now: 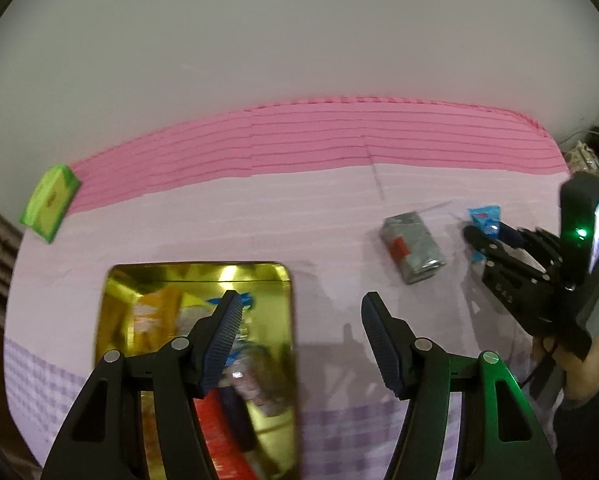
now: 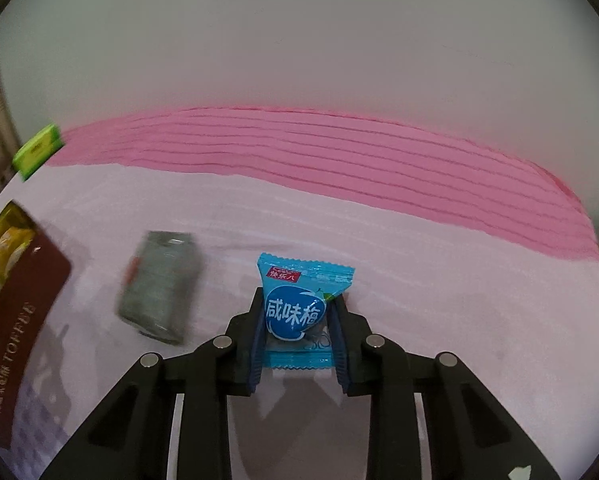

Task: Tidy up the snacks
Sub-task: 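Grasp the dark seaweed packet with the left gripper while the right holds the blue candy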

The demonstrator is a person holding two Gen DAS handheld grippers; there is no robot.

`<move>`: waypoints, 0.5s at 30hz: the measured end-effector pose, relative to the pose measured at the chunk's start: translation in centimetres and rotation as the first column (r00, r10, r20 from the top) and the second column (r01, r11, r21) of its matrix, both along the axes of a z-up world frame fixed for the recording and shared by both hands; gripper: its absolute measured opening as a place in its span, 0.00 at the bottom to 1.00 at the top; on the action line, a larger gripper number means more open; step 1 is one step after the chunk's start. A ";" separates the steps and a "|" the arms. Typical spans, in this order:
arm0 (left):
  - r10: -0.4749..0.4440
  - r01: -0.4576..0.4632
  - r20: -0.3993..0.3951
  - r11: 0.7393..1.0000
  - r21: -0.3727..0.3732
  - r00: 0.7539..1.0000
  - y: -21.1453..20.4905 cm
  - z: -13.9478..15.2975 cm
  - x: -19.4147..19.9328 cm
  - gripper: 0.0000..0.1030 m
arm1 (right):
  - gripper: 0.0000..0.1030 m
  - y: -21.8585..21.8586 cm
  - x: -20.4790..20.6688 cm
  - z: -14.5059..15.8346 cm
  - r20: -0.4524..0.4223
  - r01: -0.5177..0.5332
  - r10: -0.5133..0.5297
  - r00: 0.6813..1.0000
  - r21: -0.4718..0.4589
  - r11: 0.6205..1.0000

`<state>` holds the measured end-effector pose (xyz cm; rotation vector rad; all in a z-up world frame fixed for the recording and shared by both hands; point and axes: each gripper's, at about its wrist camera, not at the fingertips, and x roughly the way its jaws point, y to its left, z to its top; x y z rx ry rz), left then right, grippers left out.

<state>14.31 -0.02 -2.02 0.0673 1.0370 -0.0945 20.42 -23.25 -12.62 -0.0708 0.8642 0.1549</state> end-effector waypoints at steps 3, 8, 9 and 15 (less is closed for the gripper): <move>-0.018 0.018 -0.007 1.000 -0.012 1.000 -1.4 -0.4 0.4 0.61 | 0.25 -2.9 -1.0 -0.2 -0.014 0.104 -0.104 0.994 -0.012 0.995; -0.033 0.032 -0.016 0.999 -0.029 0.999 -3.8 -0.9 1.7 0.61 | 0.25 -5.4 -2.6 -0.4 -0.013 0.224 -0.225 0.974 -0.053 0.973; -0.037 0.036 -0.022 0.999 -0.037 0.999 -4.2 -1.0 2.0 0.61 | 0.25 -5.7 -3.0 -0.4 -0.011 0.235 -0.236 0.972 -0.056 0.970; -0.047 0.046 -0.032 0.998 -0.034 0.998 -6.0 -1.5 3.3 0.61 | 0.25 -6.8 -3.7 -0.3 -0.016 0.281 -0.282 0.959 -0.041 0.959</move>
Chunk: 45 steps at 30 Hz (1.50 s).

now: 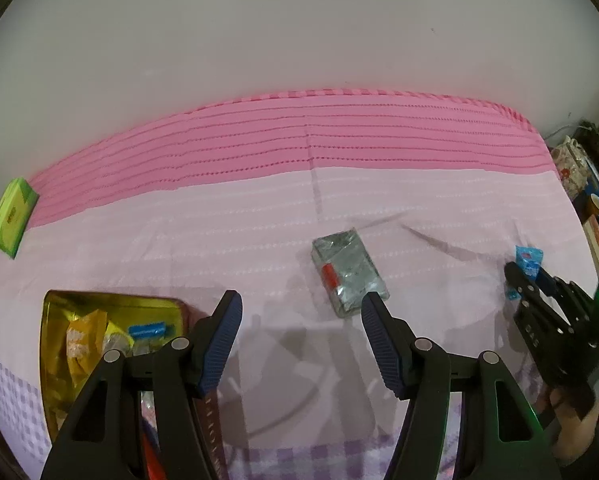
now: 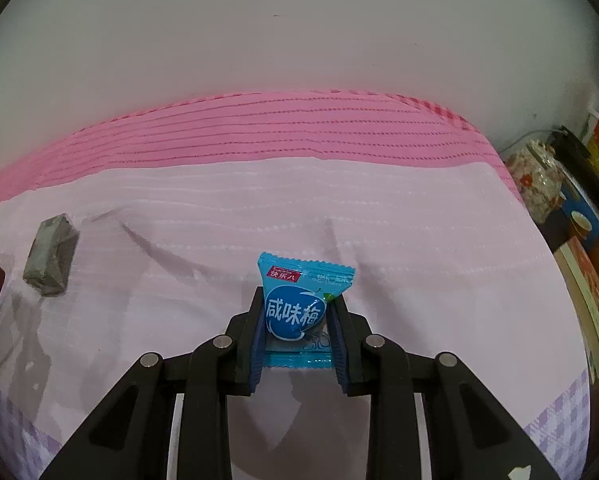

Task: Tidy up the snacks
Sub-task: 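Grasp the dark seaweed packet with the left gripper while the right holds the blue candy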

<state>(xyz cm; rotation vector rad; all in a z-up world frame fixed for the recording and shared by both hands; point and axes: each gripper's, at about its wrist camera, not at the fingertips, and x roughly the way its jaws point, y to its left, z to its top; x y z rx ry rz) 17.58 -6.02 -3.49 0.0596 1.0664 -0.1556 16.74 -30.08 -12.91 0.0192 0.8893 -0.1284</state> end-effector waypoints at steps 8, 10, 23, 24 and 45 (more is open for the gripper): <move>0.002 -0.001 -0.047 1.000 0.005 0.999 -1.6 -1.6 2.2 0.61 | 0.25 -0.7 -0.1 -0.2 0.002 0.006 -0.006 1.000 0.033 0.999; 0.003 -0.002 -0.064 1.000 0.020 0.998 -2.3 -2.3 2.9 0.61 | 0.25 -1.3 0.0 -0.4 0.001 0.008 -0.008 1.000 0.030 1.000; -0.005 0.010 -0.122 0.999 0.040 0.993 -4.7 -4.6 5.4 0.59 | 0.25 -1.3 0.0 -0.5 0.002 0.008 -0.008 1.000 0.029 1.000; -0.011 0.017 -0.123 0.999 0.045 0.992 -4.8 -4.7 5.3 0.58 | 0.25 -1.3 0.0 -0.5 0.002 0.008 -0.008 1.000 0.030 1.000; -0.077 0.087 -0.152 0.995 0.056 0.985 -3.6 -4.4 0.8 0.35 | 0.26 -1.2 0.1 -0.5 0.002 0.008 -0.008 1.000 0.029 1.000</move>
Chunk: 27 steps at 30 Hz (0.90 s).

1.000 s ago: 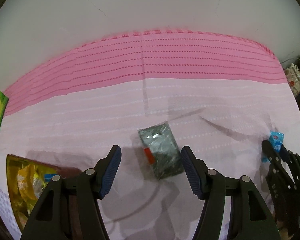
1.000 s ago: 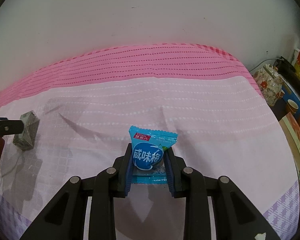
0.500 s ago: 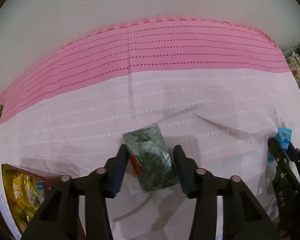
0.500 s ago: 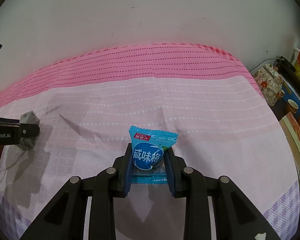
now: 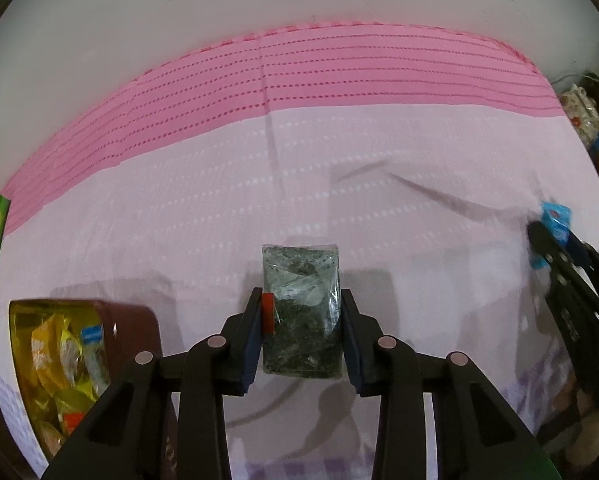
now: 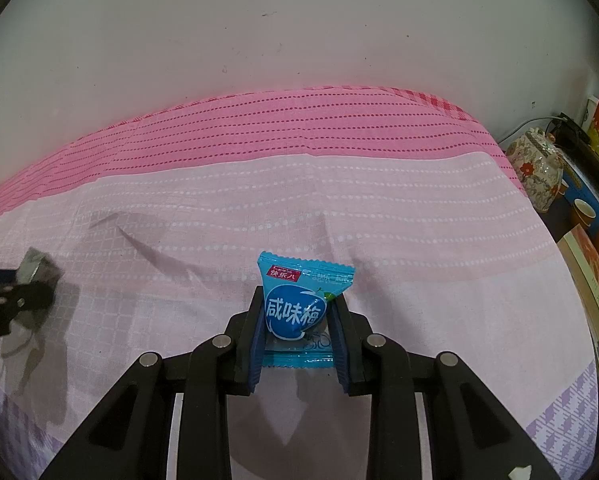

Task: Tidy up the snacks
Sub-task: 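Grasp the dark seaweed packet with the left gripper while the right holds the blue candy, then carry the seaweed packet over the tin tray with the left gripper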

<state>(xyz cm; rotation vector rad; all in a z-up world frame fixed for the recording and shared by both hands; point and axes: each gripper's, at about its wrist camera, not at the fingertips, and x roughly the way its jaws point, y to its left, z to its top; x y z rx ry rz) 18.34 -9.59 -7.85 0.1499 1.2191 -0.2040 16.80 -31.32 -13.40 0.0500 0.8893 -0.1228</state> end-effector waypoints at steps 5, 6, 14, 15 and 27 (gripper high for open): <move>-0.012 0.013 0.034 1.000 -0.028 0.999 0.7 2.3 -2.0 0.35 | 0.26 0.0 0.0 0.0 0.000 0.000 0.000 1.000 0.000 1.000; -0.012 0.014 0.038 0.999 -0.034 0.999 0.9 2.7 -2.3 0.35 | 0.26 0.0 0.0 0.0 0.000 0.000 0.000 1.000 -0.002 1.000; -0.007 0.011 0.073 0.999 -0.050 0.997 4.2 6.4 -5.1 0.35 | 0.26 0.0 -0.1 -0.1 0.000 0.000 0.000 1.000 -0.002 1.000; 0.000 0.004 0.078 0.999 -0.051 0.997 5.0 6.9 -5.4 0.35 | 0.26 0.0 -0.1 -0.1 0.000 0.000 0.000 1.000 -0.003 1.000; 0.167 -0.165 0.073 0.986 -0.041 0.983 16.2 8.4 -6.4 0.35 | 0.26 -0.1 -0.1 -0.1 0.000 0.000 0.000 1.000 -0.003 1.000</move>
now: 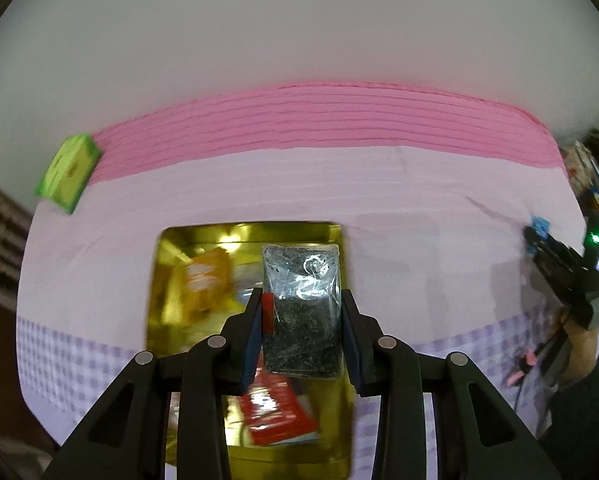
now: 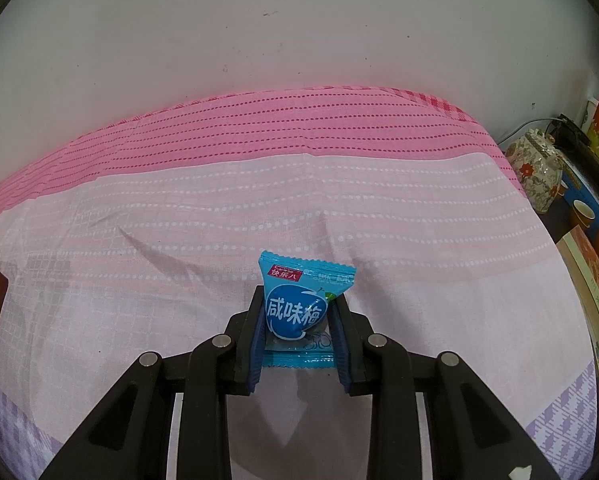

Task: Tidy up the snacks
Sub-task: 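Carry the seaweed packet over the tin tray with the left gripper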

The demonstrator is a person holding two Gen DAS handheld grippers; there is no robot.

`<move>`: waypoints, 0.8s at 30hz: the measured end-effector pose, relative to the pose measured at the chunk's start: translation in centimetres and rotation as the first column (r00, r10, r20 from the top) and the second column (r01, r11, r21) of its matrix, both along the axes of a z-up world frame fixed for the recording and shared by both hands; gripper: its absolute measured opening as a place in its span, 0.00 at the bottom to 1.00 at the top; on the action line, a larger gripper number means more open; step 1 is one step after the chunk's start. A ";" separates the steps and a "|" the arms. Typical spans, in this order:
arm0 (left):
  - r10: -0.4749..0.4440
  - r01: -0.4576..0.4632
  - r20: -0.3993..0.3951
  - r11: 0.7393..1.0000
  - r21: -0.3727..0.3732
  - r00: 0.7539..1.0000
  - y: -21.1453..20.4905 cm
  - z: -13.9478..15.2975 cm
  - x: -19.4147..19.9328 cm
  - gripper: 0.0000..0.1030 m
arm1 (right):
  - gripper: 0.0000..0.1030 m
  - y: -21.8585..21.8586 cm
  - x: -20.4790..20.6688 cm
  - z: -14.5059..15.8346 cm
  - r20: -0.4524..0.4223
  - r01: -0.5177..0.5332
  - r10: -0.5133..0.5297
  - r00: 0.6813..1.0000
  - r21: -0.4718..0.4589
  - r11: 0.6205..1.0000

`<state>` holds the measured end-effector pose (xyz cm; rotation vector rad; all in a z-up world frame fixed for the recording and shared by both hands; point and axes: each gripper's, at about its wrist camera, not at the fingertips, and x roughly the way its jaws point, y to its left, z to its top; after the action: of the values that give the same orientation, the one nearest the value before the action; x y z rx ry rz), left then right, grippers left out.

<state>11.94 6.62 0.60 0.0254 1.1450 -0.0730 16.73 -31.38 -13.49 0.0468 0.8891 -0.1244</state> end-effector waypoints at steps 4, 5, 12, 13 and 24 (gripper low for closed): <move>0.055 -0.055 -0.005 0.998 0.041 0.998 3.1 -0.5 0.3 0.35 | 0.26 0.0 0.0 0.0 0.000 0.000 0.000 1.000 0.002 1.000; 0.070 -0.070 0.000 0.996 0.052 0.998 3.9 -0.6 0.3 0.35 | 0.26 0.0 0.0 0.0 0.000 0.000 0.000 1.000 0.003 1.000; 0.107 -0.106 -0.007 0.993 0.053 0.994 6.6 -1.9 0.6 0.35 | 0.27 0.1 -0.1 0.2 0.000 0.000 0.000 1.000 0.000 1.000; 0.106 -0.105 -0.014 0.993 0.052 0.994 6.8 -2.4 0.6 0.35 | 0.27 0.1 -0.1 0.2 0.000 0.000 0.000 1.000 0.000 1.000; 0.059 -0.056 -0.071 0.997 0.048 0.996 6.0 -6.1 1.3 0.35 | 0.27 0.3 -0.2 0.2 -0.002 0.001 -0.001 1.000 -0.012 1.000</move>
<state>13.29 12.61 -5.52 0.0308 1.2190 0.0037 16.51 -31.09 -13.25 0.0362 0.8906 -0.1302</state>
